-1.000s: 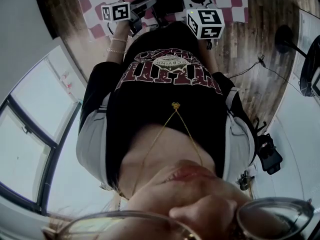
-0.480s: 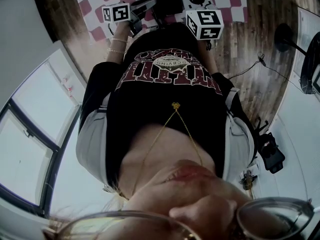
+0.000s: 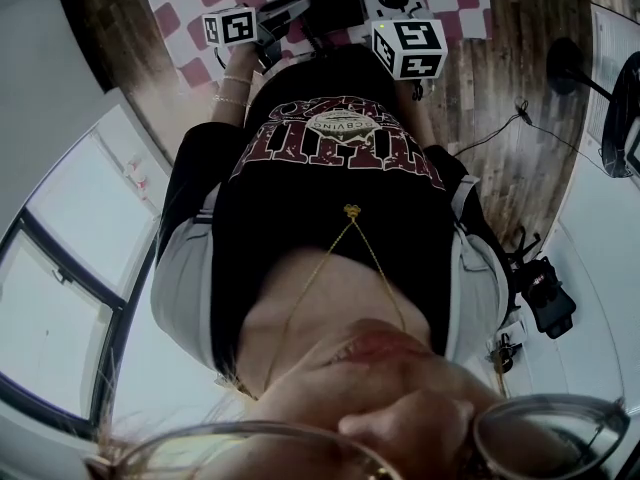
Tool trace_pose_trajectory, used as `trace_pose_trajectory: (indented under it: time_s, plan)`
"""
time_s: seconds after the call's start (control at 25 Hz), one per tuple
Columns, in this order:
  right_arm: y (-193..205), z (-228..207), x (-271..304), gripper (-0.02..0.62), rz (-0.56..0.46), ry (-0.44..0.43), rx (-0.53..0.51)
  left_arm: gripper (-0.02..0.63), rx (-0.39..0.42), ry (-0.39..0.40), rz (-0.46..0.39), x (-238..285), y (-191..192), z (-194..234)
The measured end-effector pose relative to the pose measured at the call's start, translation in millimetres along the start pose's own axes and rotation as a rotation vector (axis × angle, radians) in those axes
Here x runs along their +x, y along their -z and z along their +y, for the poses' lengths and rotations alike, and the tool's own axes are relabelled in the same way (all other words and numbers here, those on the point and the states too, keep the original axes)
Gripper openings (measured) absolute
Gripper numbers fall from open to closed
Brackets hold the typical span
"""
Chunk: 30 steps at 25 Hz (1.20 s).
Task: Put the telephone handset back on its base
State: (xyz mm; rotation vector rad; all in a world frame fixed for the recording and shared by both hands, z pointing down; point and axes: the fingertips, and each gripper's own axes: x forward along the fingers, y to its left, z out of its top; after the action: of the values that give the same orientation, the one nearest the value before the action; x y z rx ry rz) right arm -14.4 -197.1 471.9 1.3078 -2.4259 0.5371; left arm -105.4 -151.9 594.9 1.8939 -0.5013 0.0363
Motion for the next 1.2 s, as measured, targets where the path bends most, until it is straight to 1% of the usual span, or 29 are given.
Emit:
trace_pose_trajectory:
  time_s: [0.24,0.36,0.48,0.6,0.68,0.72,0.88,1.2]
  plan:
    - [0.6,-0.6,-2.2,0.023,0.003,0.013,0.005,0.074,0.005,0.061,0.006,1.3,1.7,1.3]
    - [0.8,-1.3,-0.6,0.023,0.004,0.021,0.011,0.075,-0.007,0.080,0.014,2.2,4.1,9.4]
    - [2.6,-1.7,-1.0,0.023,0.006,0.030,0.016,0.075,-0.009,0.114,0.006,4.1,2.0,5.5]
    - [3.4,-0.8,-1.6,0.023,0.007,0.034,0.018,0.077,-0.009,0.120,0.003,4.4,1.9,4.3]
    - [3.8,0.1,-0.6,0.023,0.010,0.036,0.016,0.080,-0.005,0.100,0.007,3.8,1.6,5.6]
    - [4.5,0.3,0.5,0.023,0.013,0.037,0.014,0.093,-0.001,0.081,0.009,3.6,1.2,6.6]
    - [8.0,0.5,4.3,0.023,0.027,0.034,-0.003,0.132,0.013,-0.014,0.016,2.2,1.9,11.1]
    - [9.5,-0.9,9.8,0.023,0.046,-0.006,-0.031,0.156,0.068,-0.191,0.015,-1.7,-0.4,12.6]
